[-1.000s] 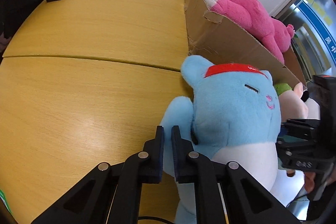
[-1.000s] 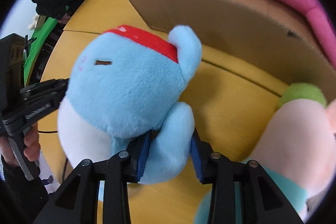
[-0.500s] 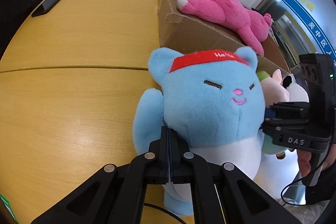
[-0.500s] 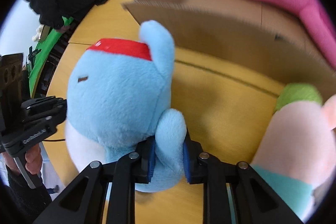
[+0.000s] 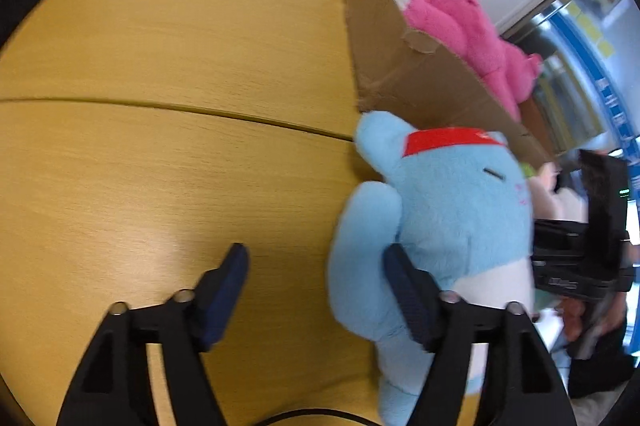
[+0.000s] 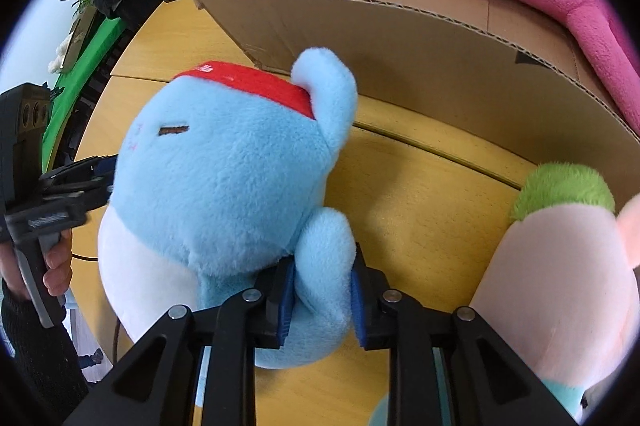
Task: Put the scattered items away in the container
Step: 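Lift the blue bear with the right gripper and lower it into the box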
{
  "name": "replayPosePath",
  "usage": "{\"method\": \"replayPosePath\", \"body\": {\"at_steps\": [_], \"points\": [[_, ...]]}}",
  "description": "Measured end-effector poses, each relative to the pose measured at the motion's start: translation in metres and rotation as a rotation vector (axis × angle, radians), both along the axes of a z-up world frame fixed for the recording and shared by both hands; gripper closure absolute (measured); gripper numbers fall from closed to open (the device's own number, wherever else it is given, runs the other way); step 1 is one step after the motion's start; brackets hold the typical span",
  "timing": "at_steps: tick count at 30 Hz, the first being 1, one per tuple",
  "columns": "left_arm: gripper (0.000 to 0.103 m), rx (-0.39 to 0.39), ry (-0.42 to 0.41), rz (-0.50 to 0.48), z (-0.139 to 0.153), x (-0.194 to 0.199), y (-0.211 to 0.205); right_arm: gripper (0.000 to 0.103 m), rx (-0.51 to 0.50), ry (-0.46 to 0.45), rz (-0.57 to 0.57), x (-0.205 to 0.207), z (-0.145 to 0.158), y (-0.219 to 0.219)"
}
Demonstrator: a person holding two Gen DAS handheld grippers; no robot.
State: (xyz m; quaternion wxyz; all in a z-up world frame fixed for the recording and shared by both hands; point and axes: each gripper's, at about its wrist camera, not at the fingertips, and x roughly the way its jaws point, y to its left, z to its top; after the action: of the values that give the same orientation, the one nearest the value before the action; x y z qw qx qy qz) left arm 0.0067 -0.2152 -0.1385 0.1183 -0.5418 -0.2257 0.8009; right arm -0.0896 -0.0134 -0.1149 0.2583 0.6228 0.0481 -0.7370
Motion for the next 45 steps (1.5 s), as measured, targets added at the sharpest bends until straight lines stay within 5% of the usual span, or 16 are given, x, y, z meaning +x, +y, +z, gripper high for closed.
{"method": "replayPosePath", "body": {"at_steps": [6, 8, 16, 22, 31, 37, 43, 45], "points": [[0.026, 0.081, -0.017, -0.06, -0.007, -0.004, -0.001, 0.08, 0.019, 0.002, 0.017, 0.008, -0.005, -0.007], [0.073, 0.082, -0.03, -0.076, -0.008, -0.005, 0.002, 0.08, 0.015, 0.001, 0.02, 0.008, -0.005, -0.008], [0.08, -0.023, -0.021, -0.086, 0.012, -0.005, 0.02, 0.083, -0.007, 0.034, 0.023, 0.015, -0.001, -0.016], [0.081, -0.069, 0.09, -0.086, 0.073, -0.012, 0.032, 0.085, -0.083, 0.122, -0.021, 0.018, 0.043, 0.013], [0.081, -0.21, 0.19, -0.172, 0.151, -0.144, 0.062, 0.084, -0.04, 0.289, -0.12, -0.062, 0.127, 0.033], [0.08, -0.245, 0.129, -0.182, 0.12, -0.223, 0.077, 0.084, 0.035, 0.28, -0.205, -0.141, 0.123, 0.046], [0.08, -0.288, 0.023, -0.151, 0.059, -0.255, 0.073, 0.084, 0.07, 0.133, -0.218, -0.193, 0.047, 0.046], [0.08, -0.298, 0.044, -0.149, 0.053, -0.254, 0.074, 0.085, 0.084, 0.132, -0.198, -0.193, 0.032, 0.039]]}}
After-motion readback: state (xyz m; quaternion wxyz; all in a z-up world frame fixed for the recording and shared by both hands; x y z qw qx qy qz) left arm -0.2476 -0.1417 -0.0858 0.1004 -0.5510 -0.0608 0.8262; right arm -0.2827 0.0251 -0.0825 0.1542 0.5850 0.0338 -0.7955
